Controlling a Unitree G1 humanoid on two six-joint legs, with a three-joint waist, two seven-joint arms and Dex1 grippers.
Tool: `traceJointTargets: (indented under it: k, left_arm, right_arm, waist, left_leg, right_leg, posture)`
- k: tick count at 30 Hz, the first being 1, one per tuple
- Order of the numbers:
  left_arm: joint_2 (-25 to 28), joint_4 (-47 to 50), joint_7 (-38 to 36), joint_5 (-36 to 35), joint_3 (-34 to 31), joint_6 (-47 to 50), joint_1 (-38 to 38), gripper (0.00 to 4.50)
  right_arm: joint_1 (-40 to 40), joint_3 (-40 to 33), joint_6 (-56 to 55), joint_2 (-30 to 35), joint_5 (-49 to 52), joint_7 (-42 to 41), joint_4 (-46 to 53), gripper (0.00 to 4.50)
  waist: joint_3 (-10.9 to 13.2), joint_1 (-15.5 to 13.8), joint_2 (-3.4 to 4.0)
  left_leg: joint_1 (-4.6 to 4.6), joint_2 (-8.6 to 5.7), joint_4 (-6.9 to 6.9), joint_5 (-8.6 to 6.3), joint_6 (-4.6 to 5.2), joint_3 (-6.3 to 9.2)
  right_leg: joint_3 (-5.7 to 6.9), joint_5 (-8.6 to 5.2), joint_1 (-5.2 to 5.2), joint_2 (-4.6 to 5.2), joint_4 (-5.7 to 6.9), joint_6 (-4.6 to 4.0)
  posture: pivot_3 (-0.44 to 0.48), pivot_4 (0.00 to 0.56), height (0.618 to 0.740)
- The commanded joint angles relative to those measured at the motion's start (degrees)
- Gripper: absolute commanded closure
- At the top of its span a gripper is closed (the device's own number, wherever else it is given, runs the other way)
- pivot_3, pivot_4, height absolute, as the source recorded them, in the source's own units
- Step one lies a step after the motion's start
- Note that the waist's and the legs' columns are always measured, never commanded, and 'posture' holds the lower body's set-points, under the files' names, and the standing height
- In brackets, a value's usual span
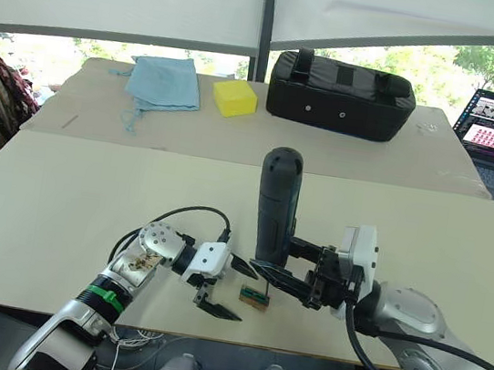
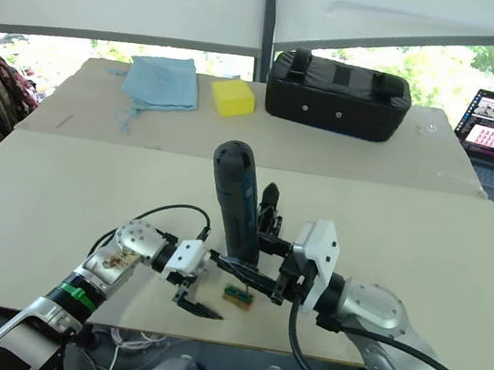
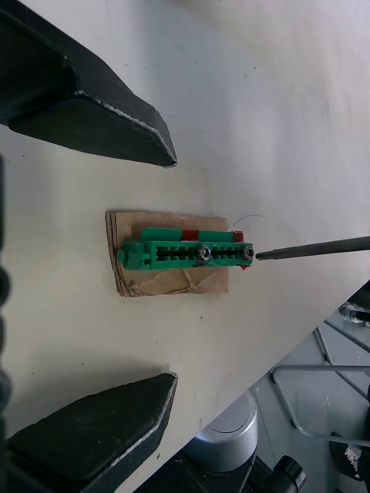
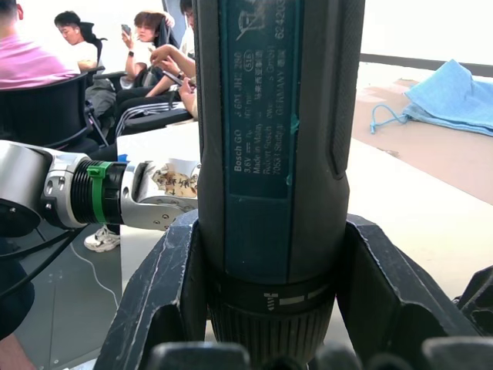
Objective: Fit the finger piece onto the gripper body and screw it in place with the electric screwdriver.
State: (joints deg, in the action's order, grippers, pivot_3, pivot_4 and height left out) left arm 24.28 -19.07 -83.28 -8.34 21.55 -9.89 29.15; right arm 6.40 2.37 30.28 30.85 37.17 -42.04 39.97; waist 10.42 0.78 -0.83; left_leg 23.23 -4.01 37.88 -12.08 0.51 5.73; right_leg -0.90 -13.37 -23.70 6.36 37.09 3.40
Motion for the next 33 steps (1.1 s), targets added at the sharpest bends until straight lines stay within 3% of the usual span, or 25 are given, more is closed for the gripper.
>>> traceJointTargets:
  k: [1,33]
  left_arm:
    - [-0.1,1.1,0.0,-0.2,-0.1,-1.1,0.0,0.00]
    - [-0.3,0.5,0.2,-0.1,-0.2,-1.4,0.5,0.00]
  right_arm:
    - [0.7,-0.5,-2.0,-0.1,0.3,-0.2,1.5,2.58]
    - [0.8,0.1,-2.0,-0.8,-0.2,-0.2,1.5,2.58]
  waist:
    - [0.0,0.0,0.00]
    - [0.0,0.0,0.00]
  left_leg:
    - [0.00,0.00,0.00,0.00,0.00,0.00]
    - [0.00,0.00,0.00,0.00,0.00,0.00]
  right_leg:
    - [0.00,0.00,0.00,0.00,0.00,0.00]
    - [0.00,0.00,0.00,0.00,0.00,0.00]
  posture:
    - [0.000,0.150,0.740]
    - [0.000,0.150,0.740]
